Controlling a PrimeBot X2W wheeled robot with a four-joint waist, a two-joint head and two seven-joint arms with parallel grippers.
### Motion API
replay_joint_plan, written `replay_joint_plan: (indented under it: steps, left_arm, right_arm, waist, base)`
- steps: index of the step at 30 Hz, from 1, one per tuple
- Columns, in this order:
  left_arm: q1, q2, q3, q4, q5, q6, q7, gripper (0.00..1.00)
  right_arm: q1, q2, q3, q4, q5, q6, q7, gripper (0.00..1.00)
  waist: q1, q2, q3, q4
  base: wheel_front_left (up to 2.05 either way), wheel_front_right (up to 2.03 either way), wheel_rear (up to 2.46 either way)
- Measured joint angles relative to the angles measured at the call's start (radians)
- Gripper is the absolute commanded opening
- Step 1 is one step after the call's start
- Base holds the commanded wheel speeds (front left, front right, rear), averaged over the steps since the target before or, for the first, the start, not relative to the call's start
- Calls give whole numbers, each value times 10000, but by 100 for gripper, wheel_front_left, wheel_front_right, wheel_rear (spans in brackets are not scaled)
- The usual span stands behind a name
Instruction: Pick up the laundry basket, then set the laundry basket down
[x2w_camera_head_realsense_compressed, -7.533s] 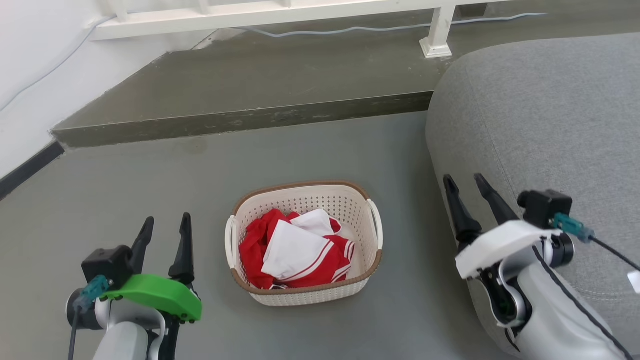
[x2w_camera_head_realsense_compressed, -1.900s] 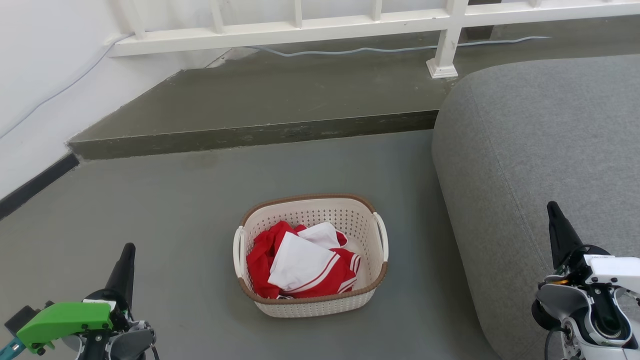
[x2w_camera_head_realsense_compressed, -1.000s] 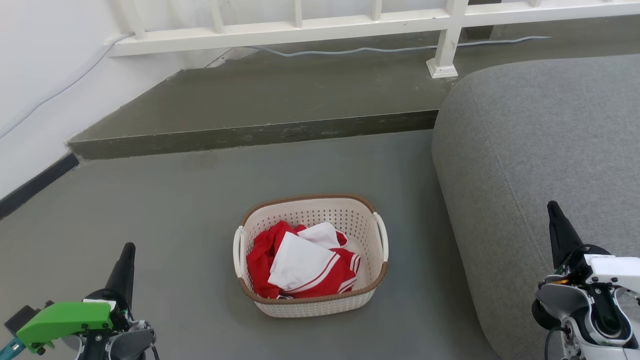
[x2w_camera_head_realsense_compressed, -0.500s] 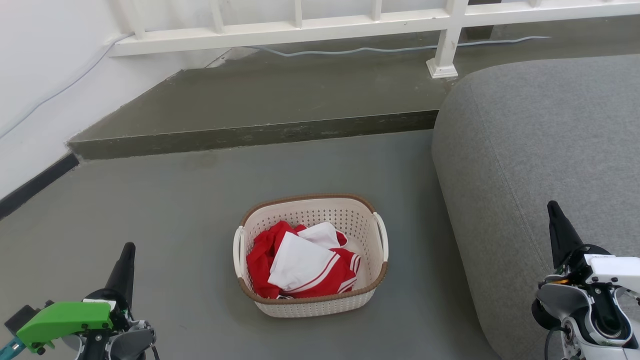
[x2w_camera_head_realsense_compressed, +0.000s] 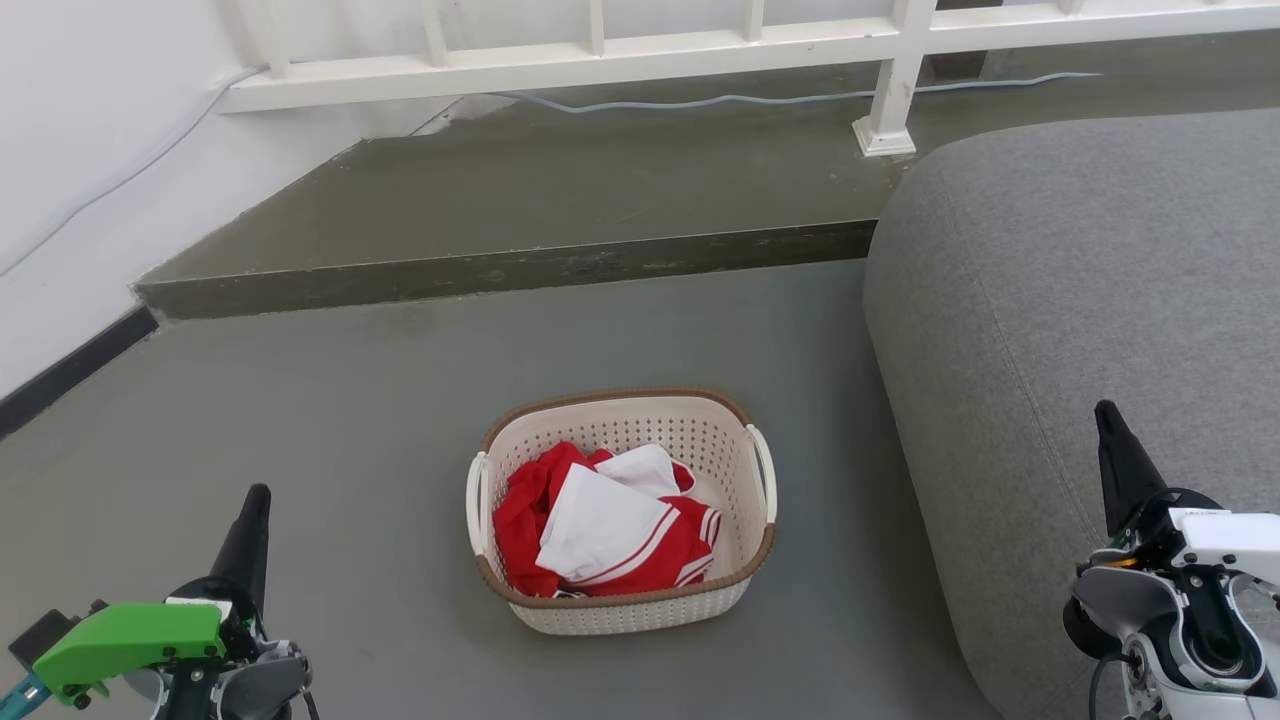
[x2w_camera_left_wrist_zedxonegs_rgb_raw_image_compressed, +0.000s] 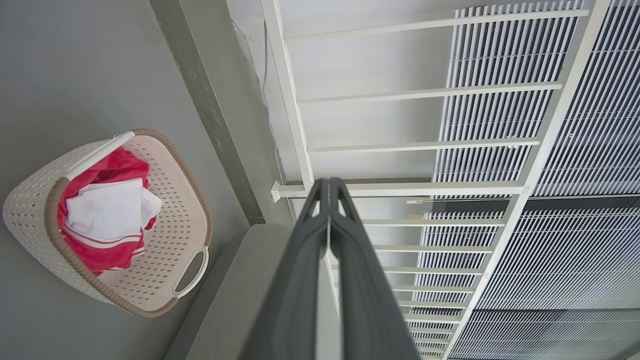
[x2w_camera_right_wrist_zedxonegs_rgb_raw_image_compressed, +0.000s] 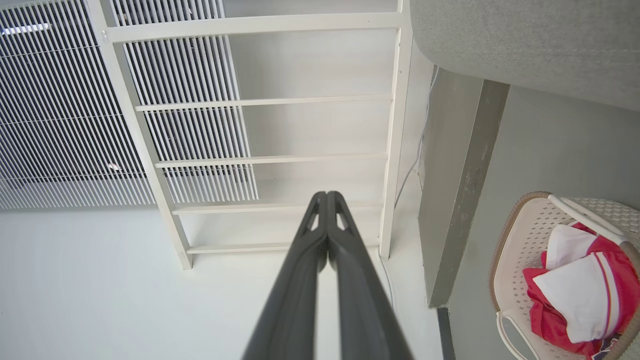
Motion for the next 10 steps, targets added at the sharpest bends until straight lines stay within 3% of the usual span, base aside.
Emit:
replay_joint_plan:
  steps: [10]
  left_arm:
    - [0,0,-2,-4,0,0,0,0]
  right_arm:
    - [0,4,-6,-8,0,2,0,0]
  waist:
    - [0,0,0,0]
  base:
    - [0,0,0]
